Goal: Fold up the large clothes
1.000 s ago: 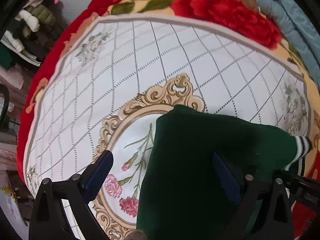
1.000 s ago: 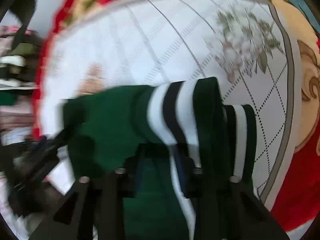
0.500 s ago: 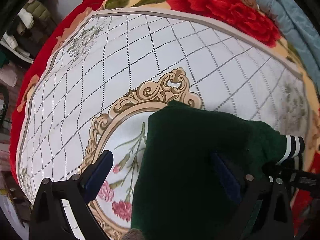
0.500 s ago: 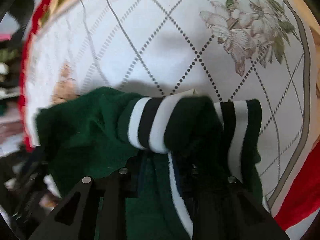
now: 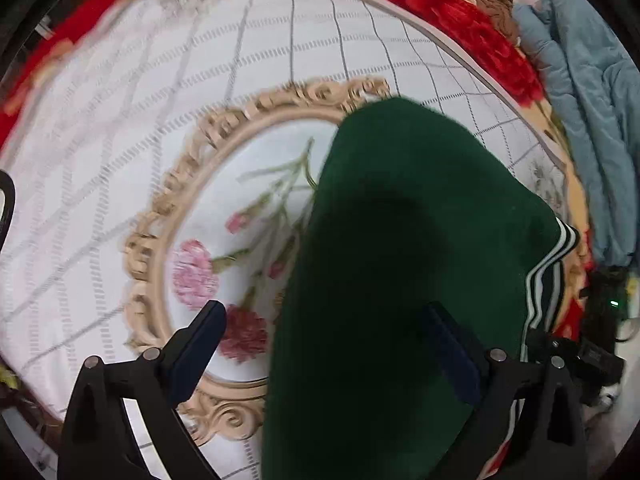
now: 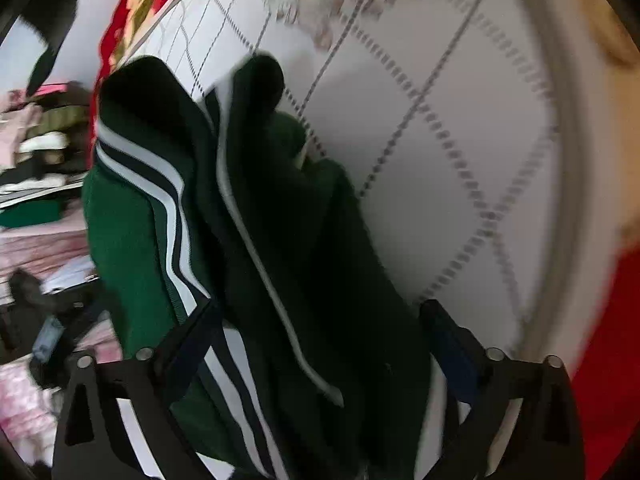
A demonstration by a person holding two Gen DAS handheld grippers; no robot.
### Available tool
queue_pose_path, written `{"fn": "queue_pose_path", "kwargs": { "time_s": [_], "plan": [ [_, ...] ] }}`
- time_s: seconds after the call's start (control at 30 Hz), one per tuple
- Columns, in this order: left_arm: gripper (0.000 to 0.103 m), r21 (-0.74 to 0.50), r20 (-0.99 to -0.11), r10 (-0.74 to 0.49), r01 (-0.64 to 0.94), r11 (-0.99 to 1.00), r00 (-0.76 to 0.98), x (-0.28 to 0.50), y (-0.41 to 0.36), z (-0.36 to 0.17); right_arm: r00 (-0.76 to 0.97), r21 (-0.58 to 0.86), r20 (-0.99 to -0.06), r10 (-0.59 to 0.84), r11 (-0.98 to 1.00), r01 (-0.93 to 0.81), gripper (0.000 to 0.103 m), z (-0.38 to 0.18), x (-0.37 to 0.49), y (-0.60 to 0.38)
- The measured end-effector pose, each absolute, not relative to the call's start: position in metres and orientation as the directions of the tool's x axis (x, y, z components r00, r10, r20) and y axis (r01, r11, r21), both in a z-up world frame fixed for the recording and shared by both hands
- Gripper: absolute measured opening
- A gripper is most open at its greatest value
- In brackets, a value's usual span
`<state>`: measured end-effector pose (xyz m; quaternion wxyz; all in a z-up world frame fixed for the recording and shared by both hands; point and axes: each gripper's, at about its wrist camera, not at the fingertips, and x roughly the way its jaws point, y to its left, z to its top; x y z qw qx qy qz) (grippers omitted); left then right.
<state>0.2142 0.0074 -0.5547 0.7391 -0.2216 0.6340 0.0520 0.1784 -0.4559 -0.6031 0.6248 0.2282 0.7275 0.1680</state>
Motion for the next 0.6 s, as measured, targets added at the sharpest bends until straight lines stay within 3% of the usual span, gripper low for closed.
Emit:
{"fn": "queue_pose_path", "kwargs": {
  "time_s": [0.17,0.23,0.33,0.37,0.47,0.6],
  "plan": [
    [0.101,-0.333,-0.939,-0.28,-0.32,0.887,0.202,0.225,0.005,-0.562,-0.134,0.629,-0.757,0.639,0.769,0.11,0.1,-0.615,0.189,-0.447],
    [0.101,-0.335,-0.938,-0.286,-0.296,0.894,0.197,0.228,0.003,-0.561,-0.152,0.693,-0.688,0.71,0.705,0.15,0.089,-0.619,0.187,-0.445],
    [0.101,-0.317,-0.944,-0.28,-0.254,0.914,0.173,0.235,0.002,-0.565,-0.198,0.828,-0.489,0.85,0.523,0.201,0.085,-0.618,0.179,-0.435],
    [0.101,-0.307,-0.947,-0.272,-0.235,0.922,0.169,0.237,0.002,-0.565,-0.233,0.837,-0.474,0.849,0.516,0.179,0.082,-0.617,0.176,-0.43],
    [0.102,-0.328,-0.941,-0.303,-0.184,0.927,0.151,0.245,-0.001,-0.571,-0.248,0.729,-0.629,0.737,0.67,0.143,0.085,-0.634,0.173,-0.432],
    [0.103,-0.366,-0.925,-0.345,-0.139,0.92,0.157,0.25,0.0,-0.578,-0.169,0.762,-0.584,0.794,0.608,0.224,0.103,-0.647,0.174,-0.426]
  ]
}}
